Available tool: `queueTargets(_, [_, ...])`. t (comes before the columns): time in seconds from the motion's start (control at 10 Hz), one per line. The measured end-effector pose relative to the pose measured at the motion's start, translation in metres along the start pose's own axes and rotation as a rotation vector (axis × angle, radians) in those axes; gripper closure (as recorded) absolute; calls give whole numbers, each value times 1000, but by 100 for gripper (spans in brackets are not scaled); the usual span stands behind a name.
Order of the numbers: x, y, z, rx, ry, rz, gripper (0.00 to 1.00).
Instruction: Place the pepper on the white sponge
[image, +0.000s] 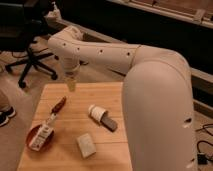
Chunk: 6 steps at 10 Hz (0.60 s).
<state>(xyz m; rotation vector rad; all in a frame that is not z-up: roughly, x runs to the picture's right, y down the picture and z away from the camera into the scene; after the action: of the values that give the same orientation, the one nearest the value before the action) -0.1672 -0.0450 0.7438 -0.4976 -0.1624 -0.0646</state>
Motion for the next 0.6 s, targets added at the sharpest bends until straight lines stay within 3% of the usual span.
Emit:
queueTargets(0.2, [-8, -18, 3, 53, -49, -158, 35])
queueTargets(0.3, [-15, -24, 8, 68, -96, -276, 35])
queueTargets(0.6, [-22, -27, 31, 57, -171, -504, 35])
